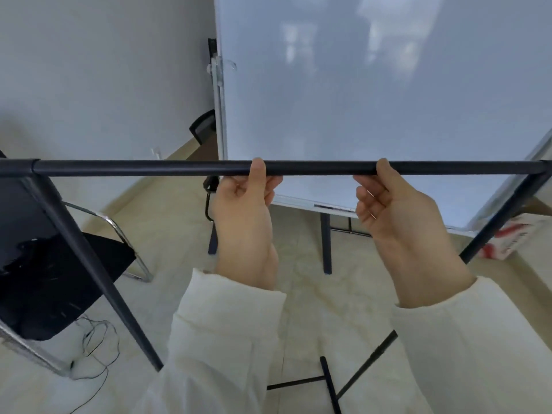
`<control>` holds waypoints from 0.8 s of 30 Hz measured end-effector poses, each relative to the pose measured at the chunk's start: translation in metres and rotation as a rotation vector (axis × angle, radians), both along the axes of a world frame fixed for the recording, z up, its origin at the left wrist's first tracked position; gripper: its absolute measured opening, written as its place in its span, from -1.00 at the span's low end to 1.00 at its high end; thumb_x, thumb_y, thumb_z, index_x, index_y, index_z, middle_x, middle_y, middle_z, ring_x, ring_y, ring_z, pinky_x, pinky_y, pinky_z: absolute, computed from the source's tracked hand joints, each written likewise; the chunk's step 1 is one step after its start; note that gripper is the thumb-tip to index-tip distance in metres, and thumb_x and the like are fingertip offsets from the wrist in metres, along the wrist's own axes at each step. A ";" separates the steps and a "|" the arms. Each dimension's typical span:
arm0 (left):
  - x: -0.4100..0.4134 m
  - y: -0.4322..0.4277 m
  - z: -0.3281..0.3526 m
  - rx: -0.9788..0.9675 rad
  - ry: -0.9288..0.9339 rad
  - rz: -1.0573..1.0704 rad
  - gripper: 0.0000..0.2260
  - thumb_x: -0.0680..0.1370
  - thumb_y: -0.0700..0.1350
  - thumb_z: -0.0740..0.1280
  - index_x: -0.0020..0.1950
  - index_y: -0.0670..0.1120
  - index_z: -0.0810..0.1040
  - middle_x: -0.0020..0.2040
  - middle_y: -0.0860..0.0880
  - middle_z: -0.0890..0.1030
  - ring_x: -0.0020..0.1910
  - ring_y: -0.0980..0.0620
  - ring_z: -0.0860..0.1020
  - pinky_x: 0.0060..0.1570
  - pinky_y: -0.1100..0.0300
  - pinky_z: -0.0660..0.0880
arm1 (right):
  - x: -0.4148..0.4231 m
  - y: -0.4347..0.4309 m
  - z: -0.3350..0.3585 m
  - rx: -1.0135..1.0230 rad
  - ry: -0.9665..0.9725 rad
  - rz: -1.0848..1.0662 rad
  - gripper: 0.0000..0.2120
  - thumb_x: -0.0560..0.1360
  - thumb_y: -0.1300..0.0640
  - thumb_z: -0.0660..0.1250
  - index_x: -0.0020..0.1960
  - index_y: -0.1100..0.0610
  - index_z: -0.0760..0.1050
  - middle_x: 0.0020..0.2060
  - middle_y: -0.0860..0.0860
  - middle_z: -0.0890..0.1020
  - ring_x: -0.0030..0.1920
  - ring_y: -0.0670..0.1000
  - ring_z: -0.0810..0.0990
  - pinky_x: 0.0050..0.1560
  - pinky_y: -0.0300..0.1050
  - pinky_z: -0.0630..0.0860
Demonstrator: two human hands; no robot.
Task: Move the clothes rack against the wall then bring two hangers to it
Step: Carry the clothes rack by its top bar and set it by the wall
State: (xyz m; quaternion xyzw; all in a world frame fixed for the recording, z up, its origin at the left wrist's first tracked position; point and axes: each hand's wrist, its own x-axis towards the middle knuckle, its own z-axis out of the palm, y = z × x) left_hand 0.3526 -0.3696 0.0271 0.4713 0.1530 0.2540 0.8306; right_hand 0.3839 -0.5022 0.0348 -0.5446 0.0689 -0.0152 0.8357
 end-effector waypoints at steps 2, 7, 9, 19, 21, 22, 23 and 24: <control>0.018 -0.018 0.000 -0.004 -0.001 -0.042 -0.91 0.54 -0.06 0.24 -0.12 -0.04 0.46 -0.16 0.03 0.62 -0.26 0.24 0.63 -0.07 0.39 0.51 | 0.010 -0.019 0.001 -0.010 -0.005 -0.056 -0.85 0.49 0.01 0.29 -0.16 0.08 0.52 -0.26 -0.05 0.64 -0.29 -0.12 0.54 -0.26 -0.28 0.45; 0.053 -0.062 0.001 -0.019 0.008 -0.179 -0.86 0.55 -0.06 0.24 -0.16 -0.10 0.42 -0.22 0.02 0.61 -0.15 0.16 0.63 0.01 0.35 0.50 | 0.031 -0.063 0.001 -0.034 -0.006 -0.192 -0.84 0.49 0.01 0.28 -0.19 0.07 0.51 -0.27 -0.06 0.63 -0.32 -0.13 0.50 -0.28 -0.29 0.45; 0.063 -0.079 0.000 -0.024 0.019 -0.218 -0.85 0.55 -0.06 0.24 -0.16 -0.11 0.42 -0.22 0.02 0.61 -0.09 0.12 0.62 0.04 0.34 0.49 | 0.037 -0.080 0.000 -0.046 0.003 -0.231 -0.85 0.50 0.02 0.28 -0.18 0.07 0.51 -0.27 -0.05 0.63 -0.32 -0.12 0.48 -0.28 -0.28 0.44; 0.106 -0.174 -0.003 0.030 0.061 -0.419 -0.83 0.54 -0.01 0.24 -0.13 -0.10 0.44 -0.36 0.12 0.65 -0.05 0.16 0.61 0.12 0.32 0.46 | 0.061 -0.180 -0.007 -0.046 0.013 -0.387 -0.86 0.49 0.03 0.28 -0.10 0.10 0.51 -0.30 -0.07 0.64 -0.36 -0.14 0.47 -0.33 -0.32 0.45; 0.114 -0.195 -0.003 0.036 0.057 -0.450 -0.83 0.54 -0.01 0.23 -0.13 -0.10 0.44 -0.32 0.12 0.64 -0.08 0.18 0.61 0.10 0.35 0.47 | 0.066 -0.201 -0.007 -0.029 0.015 -0.416 -0.87 0.50 0.04 0.28 -0.12 0.10 0.50 -0.31 -0.06 0.63 -0.38 -0.15 0.46 -0.34 -0.33 0.46; 0.118 -0.209 -0.003 0.044 0.055 -0.463 -0.83 0.55 -0.02 0.23 -0.12 -0.11 0.44 -0.26 0.07 0.62 -0.09 0.19 0.62 0.08 0.36 0.47 | 0.067 -0.214 -0.008 -0.020 0.015 -0.428 -0.87 0.50 0.04 0.28 -0.14 0.10 0.50 -0.31 -0.06 0.63 -0.38 -0.15 0.46 -0.35 -0.34 0.46; 0.121 -0.222 -0.003 0.048 0.051 -0.474 -0.84 0.55 -0.03 0.23 -0.10 -0.12 0.45 -0.21 0.05 0.60 -0.10 0.18 0.62 0.06 0.38 0.48 | 0.069 -0.226 -0.008 -0.014 0.015 -0.434 -0.87 0.50 0.05 0.28 -0.16 0.10 0.50 -0.31 -0.06 0.63 -0.38 -0.15 0.46 -0.35 -0.34 0.46; 0.125 -0.235 -0.002 0.052 0.046 -0.486 -0.84 0.55 -0.03 0.23 -0.10 -0.12 0.45 -0.18 0.03 0.60 -0.10 0.18 0.61 0.06 0.38 0.47 | 0.070 -0.238 -0.007 -0.008 0.016 -0.439 -0.87 0.50 0.05 0.28 -0.17 0.09 0.50 -0.31 -0.06 0.63 -0.38 -0.15 0.46 -0.36 -0.35 0.46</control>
